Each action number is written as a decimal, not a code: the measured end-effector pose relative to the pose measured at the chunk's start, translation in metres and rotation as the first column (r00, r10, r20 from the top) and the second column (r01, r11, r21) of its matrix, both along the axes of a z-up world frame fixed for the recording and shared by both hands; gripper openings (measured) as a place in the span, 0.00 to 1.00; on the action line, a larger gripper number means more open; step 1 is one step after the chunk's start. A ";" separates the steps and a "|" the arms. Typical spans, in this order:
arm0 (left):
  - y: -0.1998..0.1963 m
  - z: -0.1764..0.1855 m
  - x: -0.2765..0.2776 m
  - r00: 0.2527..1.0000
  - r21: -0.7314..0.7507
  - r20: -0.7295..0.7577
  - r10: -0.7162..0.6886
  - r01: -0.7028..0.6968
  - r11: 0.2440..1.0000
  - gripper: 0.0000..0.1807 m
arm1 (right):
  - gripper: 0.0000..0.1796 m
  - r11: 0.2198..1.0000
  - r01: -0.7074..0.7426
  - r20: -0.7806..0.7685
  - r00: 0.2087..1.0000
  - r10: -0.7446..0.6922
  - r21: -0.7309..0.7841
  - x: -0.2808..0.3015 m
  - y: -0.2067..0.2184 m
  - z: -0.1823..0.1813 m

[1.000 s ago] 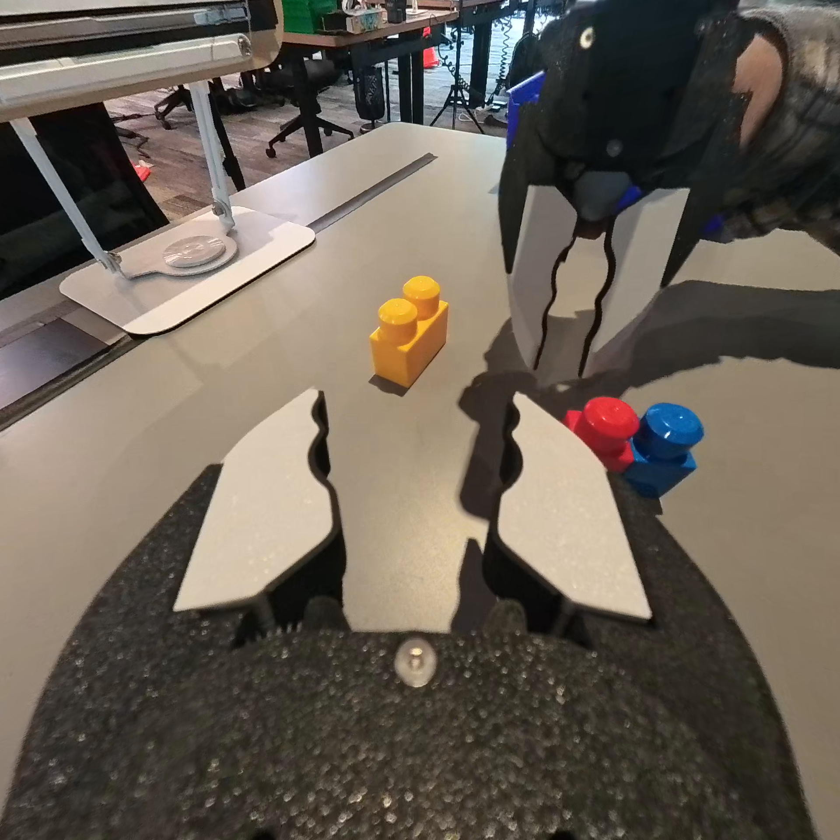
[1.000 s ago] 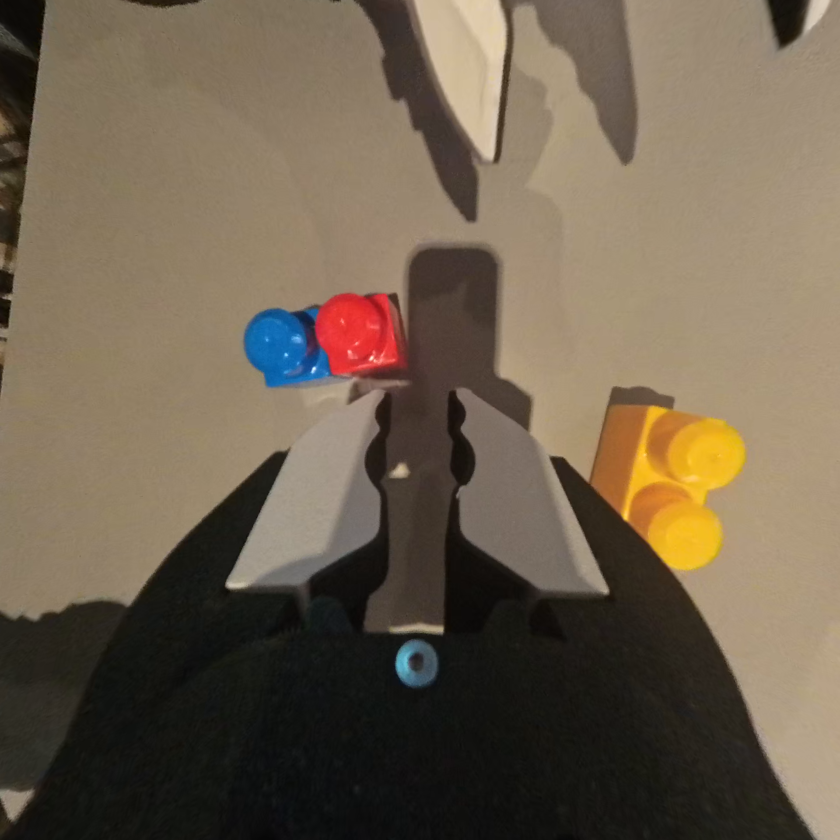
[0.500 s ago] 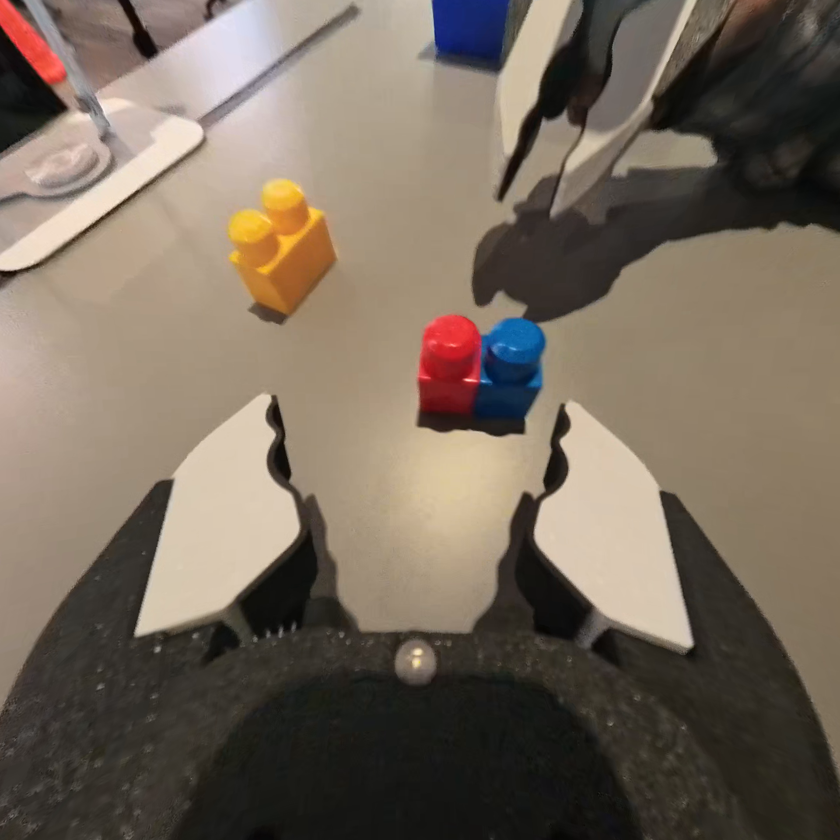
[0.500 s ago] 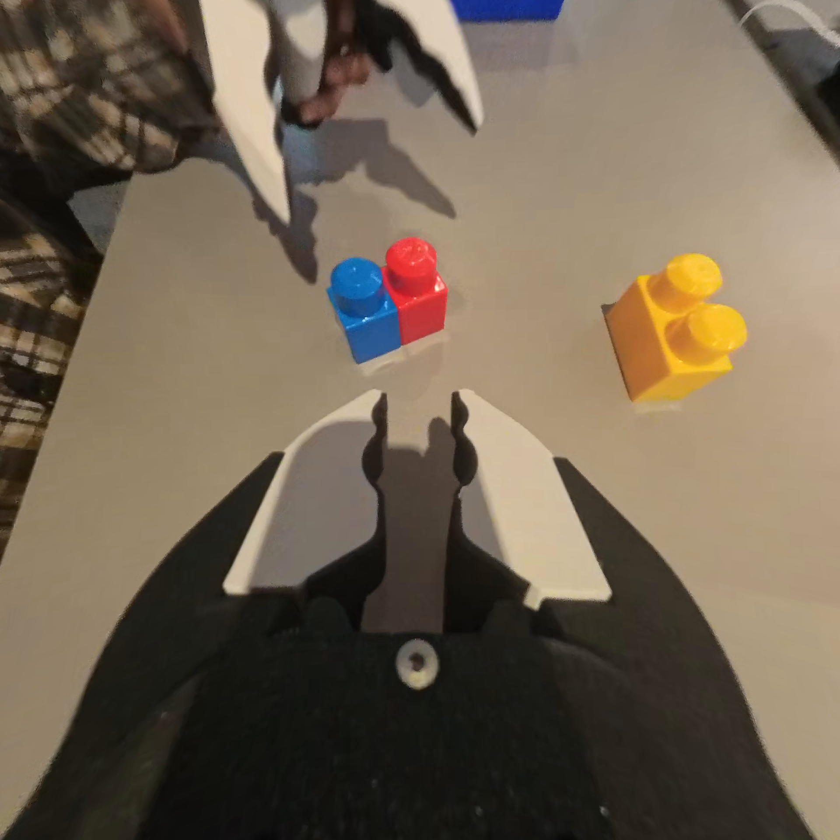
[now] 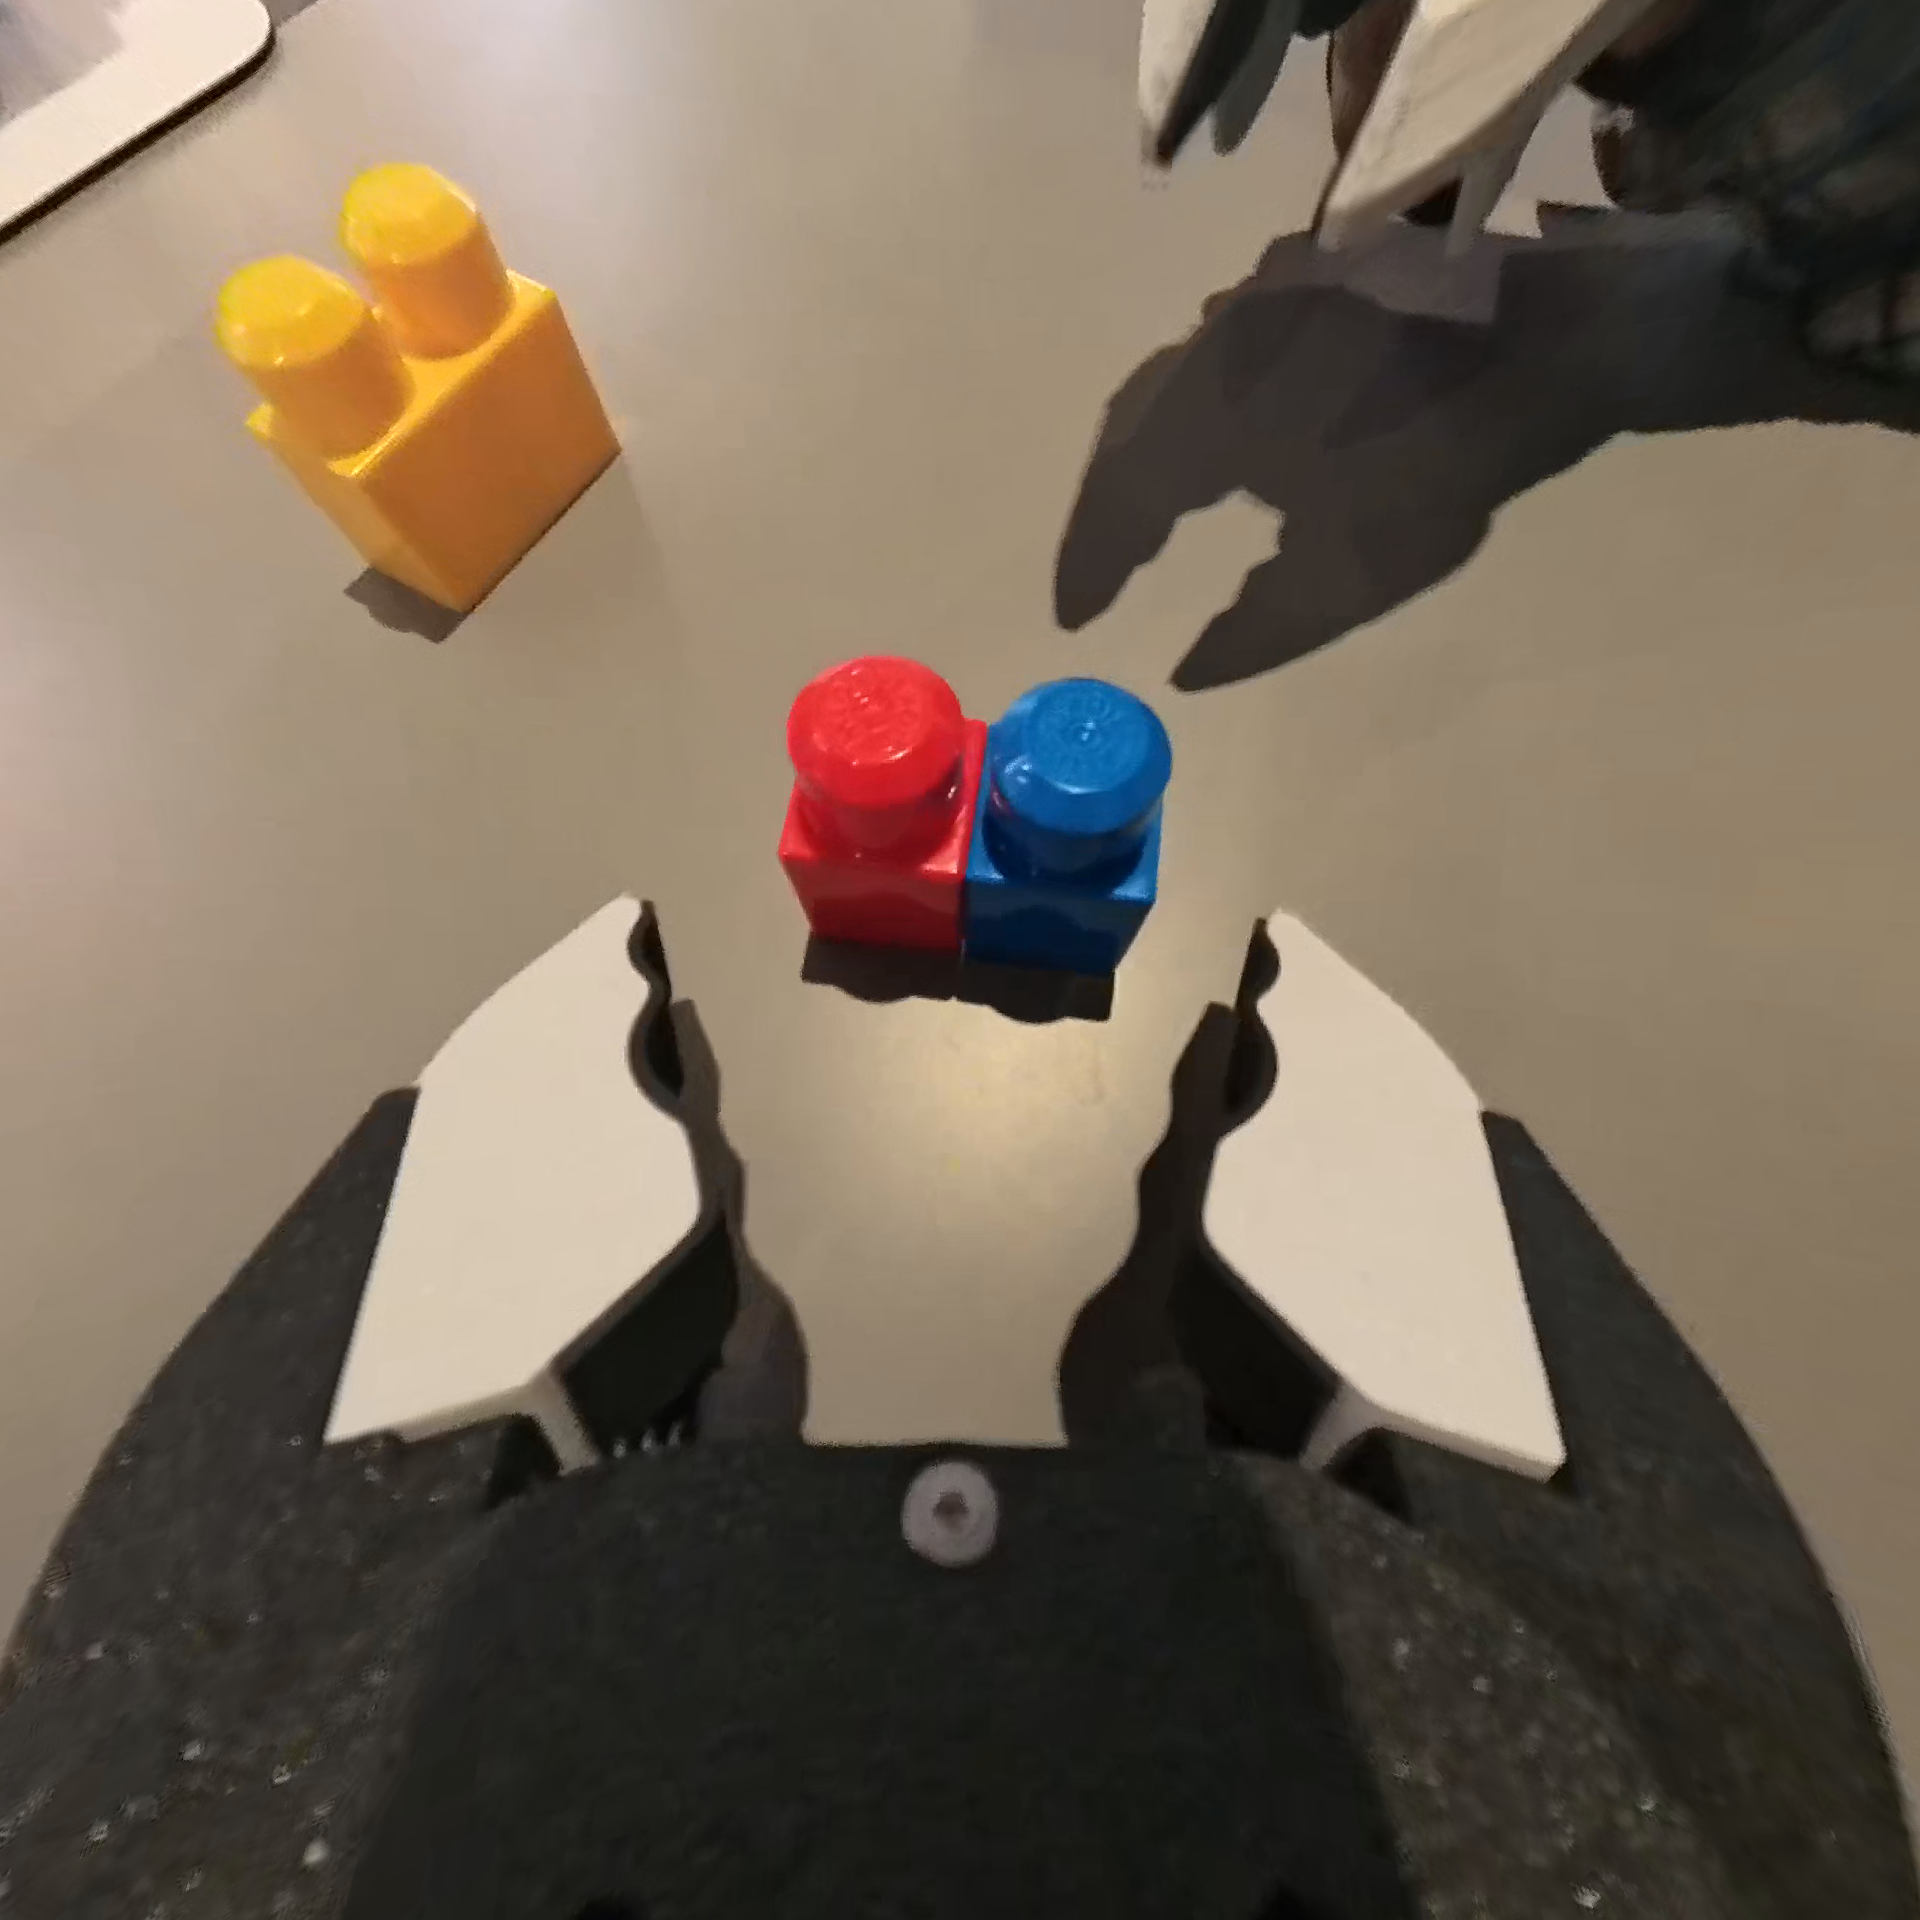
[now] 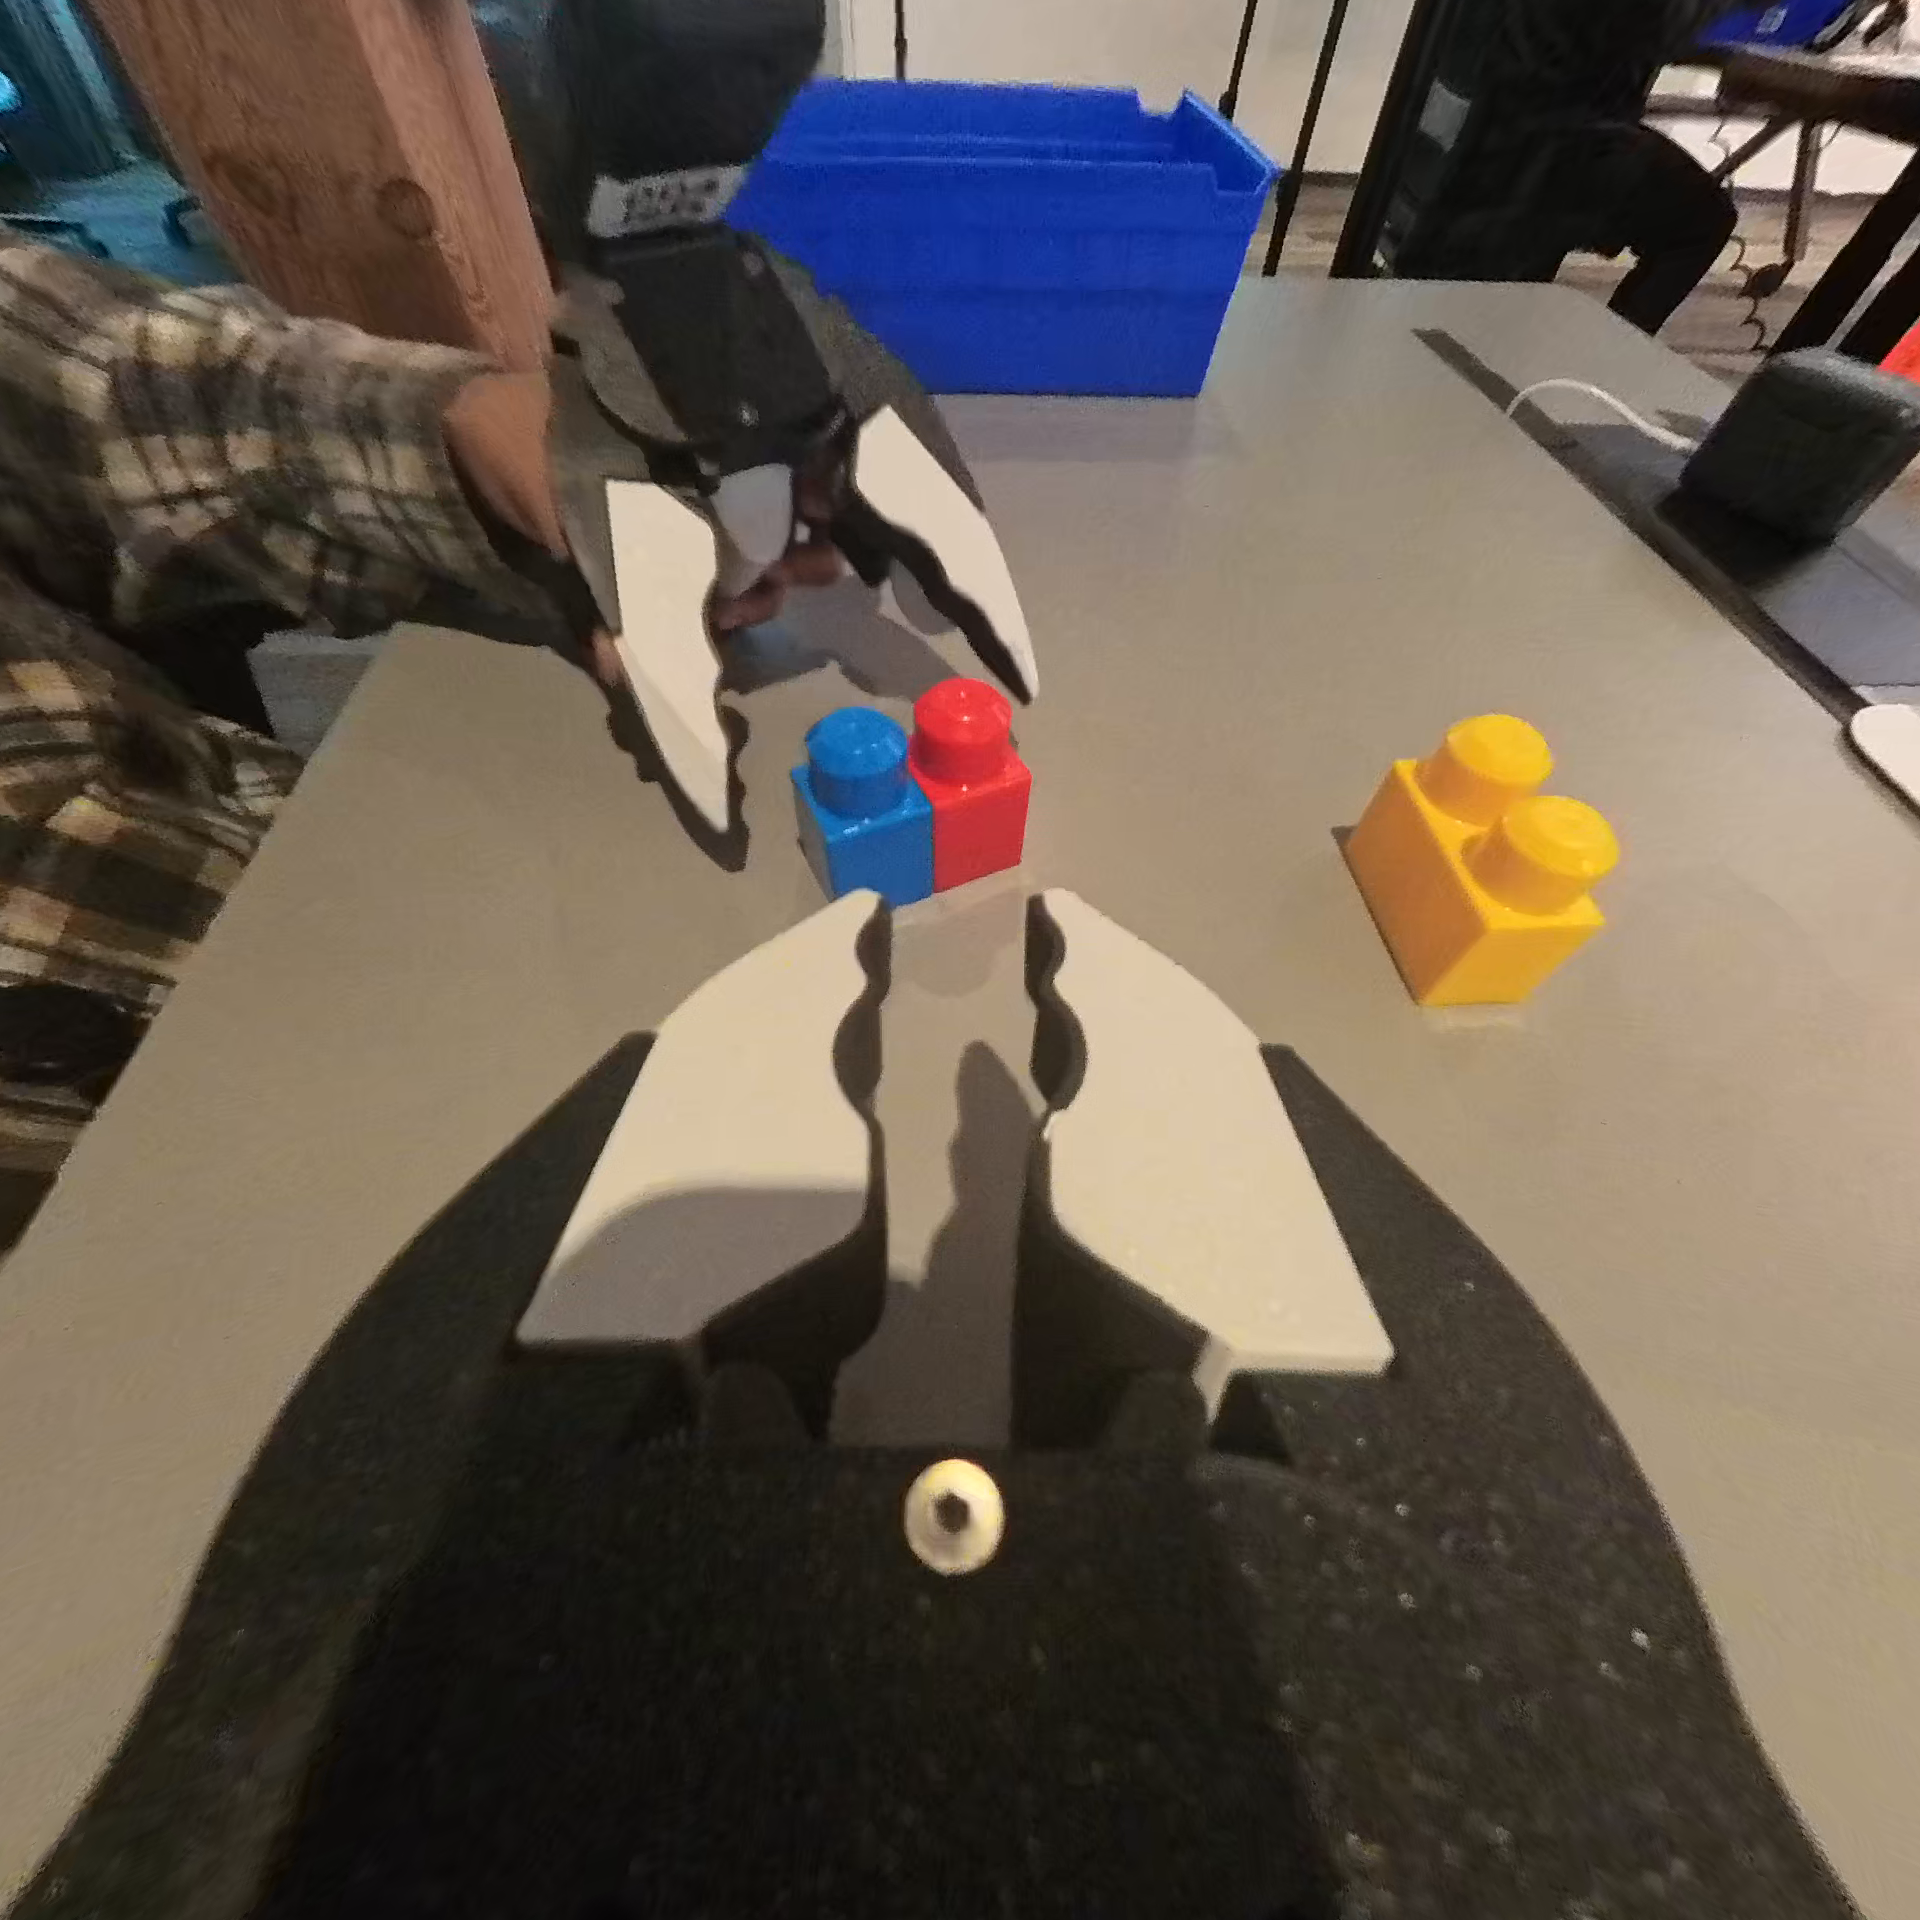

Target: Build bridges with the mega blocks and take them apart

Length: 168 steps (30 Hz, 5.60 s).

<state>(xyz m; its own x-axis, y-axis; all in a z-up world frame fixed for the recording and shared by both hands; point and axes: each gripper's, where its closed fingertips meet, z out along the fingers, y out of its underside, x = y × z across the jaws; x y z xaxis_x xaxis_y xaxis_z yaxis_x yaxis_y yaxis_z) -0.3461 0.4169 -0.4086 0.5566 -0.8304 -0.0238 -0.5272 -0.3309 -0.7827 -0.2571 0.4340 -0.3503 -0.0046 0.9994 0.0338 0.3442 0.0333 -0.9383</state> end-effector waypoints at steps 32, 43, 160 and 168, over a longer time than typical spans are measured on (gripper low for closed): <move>0.014 -0.023 0.013 0.990 -0.072 -0.133 -0.054 0.045 0.996 0.54 | 0.12 0.999 -0.005 -0.023 1.000 0.006 0.033 0.001 -0.003 0.005; 0.012 -0.024 0.015 0.991 -0.092 -0.124 -0.055 0.043 0.995 0.52 | 0.12 1.000 -0.014 -0.014 1.000 0.014 0.025 -0.001 -0.004 0.002; -0.001 -0.006 -0.030 0.998 -0.118 -0.047 -0.048 0.042 0.992 0.43 | 0.06 0.989 -0.148 0.312 0.938 0.150 -0.030 -0.062 0.000 -0.060; 0.015 -0.010 -0.034 0.996 -0.090 -0.073 0.044 -0.050 0.995 0.43 | 0.06 0.989 -0.143 0.312 0.939 0.144 -0.026 -0.062 0.001 -0.060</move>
